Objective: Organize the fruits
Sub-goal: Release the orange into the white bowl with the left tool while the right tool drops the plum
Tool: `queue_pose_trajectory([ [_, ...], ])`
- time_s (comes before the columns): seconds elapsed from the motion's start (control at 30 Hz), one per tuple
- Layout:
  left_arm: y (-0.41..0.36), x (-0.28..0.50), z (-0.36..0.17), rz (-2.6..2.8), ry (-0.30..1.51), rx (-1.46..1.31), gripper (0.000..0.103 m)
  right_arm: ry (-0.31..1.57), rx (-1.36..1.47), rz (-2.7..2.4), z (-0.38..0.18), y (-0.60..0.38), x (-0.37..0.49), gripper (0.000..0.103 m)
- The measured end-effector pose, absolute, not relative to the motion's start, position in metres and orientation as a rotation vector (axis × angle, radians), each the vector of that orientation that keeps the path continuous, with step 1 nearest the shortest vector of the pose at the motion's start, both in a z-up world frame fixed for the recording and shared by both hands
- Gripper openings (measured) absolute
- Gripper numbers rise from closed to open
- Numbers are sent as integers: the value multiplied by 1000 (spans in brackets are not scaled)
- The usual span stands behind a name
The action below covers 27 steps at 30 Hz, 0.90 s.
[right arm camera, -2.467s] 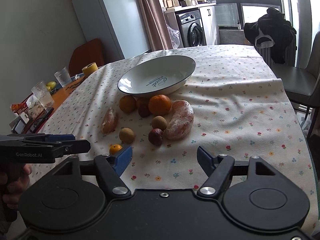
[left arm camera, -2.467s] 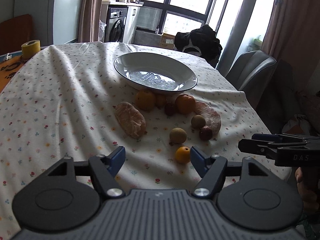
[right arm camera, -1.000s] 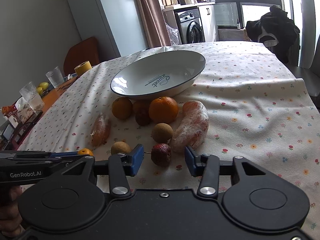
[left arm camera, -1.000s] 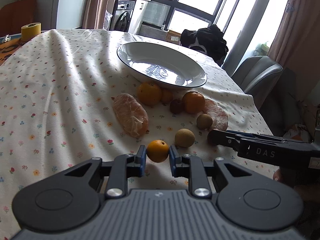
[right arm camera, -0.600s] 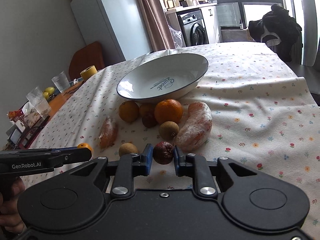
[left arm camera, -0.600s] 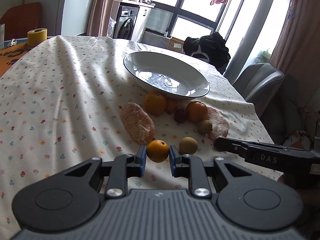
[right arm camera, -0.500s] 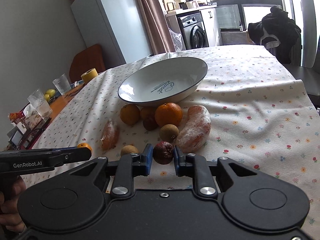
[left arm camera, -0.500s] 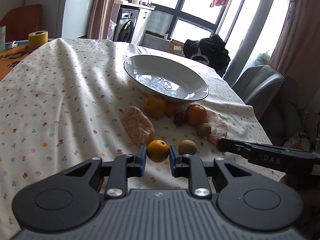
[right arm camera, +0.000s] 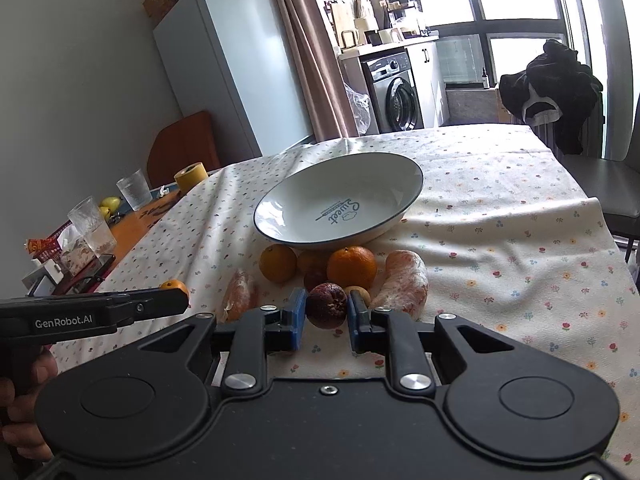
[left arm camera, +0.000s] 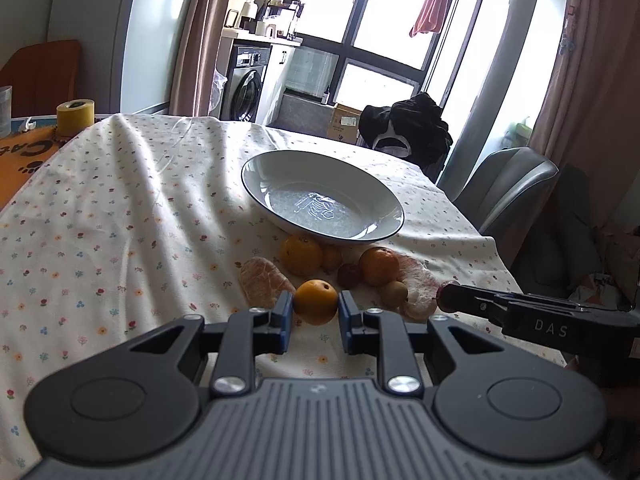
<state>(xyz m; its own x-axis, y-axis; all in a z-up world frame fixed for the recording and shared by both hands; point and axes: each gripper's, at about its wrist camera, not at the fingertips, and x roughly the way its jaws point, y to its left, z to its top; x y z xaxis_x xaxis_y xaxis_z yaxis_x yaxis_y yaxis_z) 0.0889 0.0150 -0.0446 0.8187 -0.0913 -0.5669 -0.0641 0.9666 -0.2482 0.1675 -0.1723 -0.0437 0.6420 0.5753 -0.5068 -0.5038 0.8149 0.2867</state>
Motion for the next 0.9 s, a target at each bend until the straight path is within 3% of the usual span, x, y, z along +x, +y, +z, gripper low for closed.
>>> queue_pose_trajectory([
  [0.9, 20, 135, -33, -13, 582, -226, 22, 552, 138, 637, -28, -155, 210, 20],
])
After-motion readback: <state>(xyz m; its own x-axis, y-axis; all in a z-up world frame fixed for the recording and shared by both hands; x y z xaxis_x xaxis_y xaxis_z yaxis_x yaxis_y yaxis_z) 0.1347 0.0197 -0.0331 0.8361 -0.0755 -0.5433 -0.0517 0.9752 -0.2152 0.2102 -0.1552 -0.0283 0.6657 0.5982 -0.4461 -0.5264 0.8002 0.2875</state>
